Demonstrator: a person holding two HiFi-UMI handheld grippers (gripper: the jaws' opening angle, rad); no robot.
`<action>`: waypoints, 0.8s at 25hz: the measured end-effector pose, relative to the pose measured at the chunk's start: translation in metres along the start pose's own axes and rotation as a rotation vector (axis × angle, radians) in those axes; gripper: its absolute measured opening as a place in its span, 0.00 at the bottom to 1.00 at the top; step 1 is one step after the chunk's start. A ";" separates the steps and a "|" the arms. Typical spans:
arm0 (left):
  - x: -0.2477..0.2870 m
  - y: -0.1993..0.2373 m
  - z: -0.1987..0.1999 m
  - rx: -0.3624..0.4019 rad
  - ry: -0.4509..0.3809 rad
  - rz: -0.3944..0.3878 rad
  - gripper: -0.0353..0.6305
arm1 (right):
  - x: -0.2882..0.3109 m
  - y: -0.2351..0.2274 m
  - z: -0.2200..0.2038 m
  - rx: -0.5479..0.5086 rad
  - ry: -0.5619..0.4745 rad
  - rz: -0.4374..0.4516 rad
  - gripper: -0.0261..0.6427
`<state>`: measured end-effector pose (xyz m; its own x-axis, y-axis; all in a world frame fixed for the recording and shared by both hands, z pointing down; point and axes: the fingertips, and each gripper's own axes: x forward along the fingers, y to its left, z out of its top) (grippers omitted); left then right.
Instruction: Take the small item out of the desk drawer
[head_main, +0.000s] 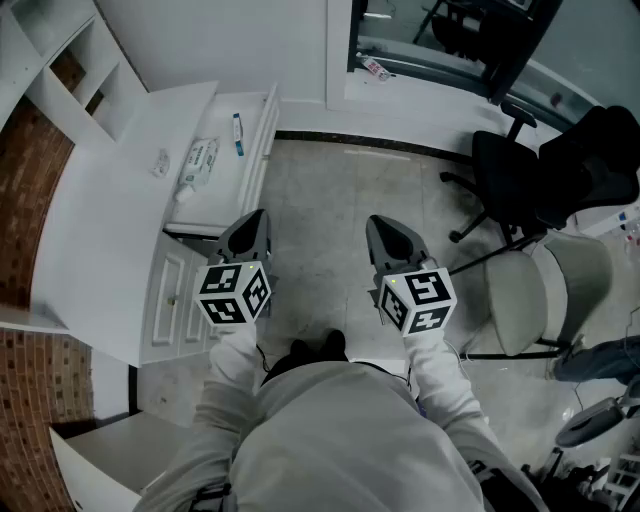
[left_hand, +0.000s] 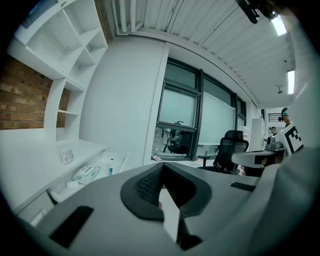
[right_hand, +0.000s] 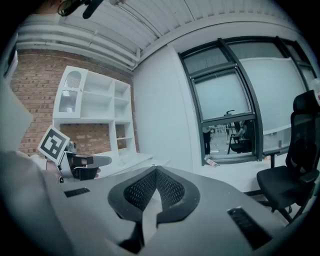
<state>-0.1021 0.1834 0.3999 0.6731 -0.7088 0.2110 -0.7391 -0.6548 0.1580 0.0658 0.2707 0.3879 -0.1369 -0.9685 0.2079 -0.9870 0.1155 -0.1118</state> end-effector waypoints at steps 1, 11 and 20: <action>0.001 0.000 0.001 0.000 -0.002 0.008 0.08 | 0.001 -0.001 0.001 0.000 -0.004 0.004 0.08; 0.002 0.009 0.006 0.004 -0.003 0.086 0.08 | -0.004 -0.010 -0.001 0.054 -0.006 0.035 0.08; 0.019 0.048 0.019 0.010 -0.018 0.177 0.09 | 0.020 -0.016 -0.008 0.082 0.018 0.049 0.08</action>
<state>-0.1246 0.1337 0.3928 0.5329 -0.8177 0.2178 -0.8459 -0.5219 0.1104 0.0786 0.2508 0.4013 -0.1870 -0.9578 0.2181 -0.9690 0.1434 -0.2010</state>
